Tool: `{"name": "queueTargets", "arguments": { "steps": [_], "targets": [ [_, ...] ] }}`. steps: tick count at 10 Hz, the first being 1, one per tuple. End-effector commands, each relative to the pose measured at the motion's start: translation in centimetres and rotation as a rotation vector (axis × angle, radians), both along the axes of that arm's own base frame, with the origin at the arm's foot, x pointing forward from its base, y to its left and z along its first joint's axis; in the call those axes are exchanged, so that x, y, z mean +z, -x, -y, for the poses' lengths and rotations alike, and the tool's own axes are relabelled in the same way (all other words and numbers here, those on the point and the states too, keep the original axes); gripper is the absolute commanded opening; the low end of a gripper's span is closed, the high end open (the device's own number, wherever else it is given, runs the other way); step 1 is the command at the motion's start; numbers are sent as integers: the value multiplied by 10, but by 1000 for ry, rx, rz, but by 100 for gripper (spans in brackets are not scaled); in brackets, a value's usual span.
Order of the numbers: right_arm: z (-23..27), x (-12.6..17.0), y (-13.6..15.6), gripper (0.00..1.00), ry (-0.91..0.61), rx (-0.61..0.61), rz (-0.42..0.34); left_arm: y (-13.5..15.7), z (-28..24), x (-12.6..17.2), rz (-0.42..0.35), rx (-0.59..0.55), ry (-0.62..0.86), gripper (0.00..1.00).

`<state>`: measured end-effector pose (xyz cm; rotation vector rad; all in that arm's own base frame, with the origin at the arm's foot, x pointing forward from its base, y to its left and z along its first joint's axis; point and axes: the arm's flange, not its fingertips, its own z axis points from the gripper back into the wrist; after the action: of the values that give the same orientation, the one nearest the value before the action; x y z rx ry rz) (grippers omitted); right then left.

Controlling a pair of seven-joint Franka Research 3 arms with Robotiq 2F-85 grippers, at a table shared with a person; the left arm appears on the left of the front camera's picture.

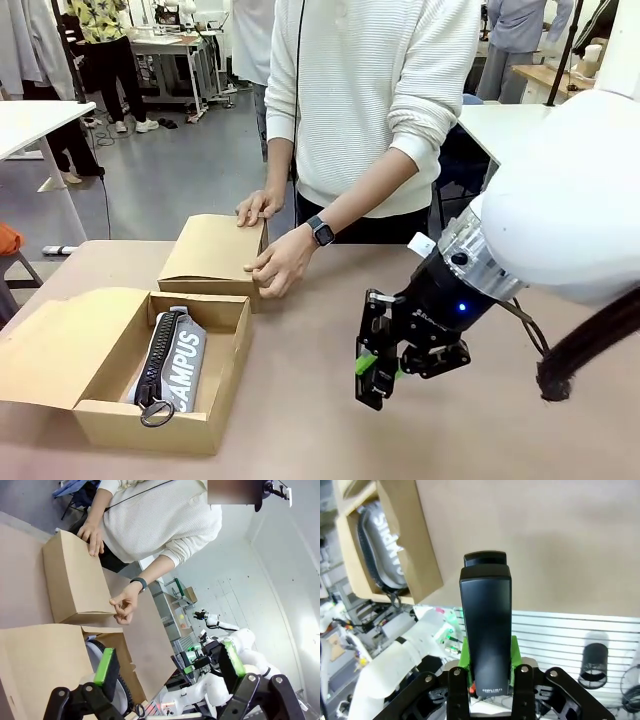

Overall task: Place items inside the box.
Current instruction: Pick up a Pencil pouch or Stapler and place it inside the Mailer Box closest to the robot.

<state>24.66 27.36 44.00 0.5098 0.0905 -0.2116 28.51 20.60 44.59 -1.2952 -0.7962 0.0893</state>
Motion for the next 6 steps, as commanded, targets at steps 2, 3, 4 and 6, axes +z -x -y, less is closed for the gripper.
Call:
{"name": "queueTargets", "arguments": {
  "steps": [2, 3, 4, 6],
  "targets": [
    [-22, 4, -21, 33, -15, 37, 16, 0, 2, 1, 27, 4, 13, 100],
    [-23, 3, -21, 33, -14, 39, 12, 0, 2, 1, 27, 4, 13, 100],
    [-24, 3, -22, 33, -9, 43, 10, 0, 2, 1, 27, 4, 13, 100],
    [-28, 1, -25, 33, -5, 44, 2, 0, 2, 1, 27, 4, 13, 100]
  ]
}}
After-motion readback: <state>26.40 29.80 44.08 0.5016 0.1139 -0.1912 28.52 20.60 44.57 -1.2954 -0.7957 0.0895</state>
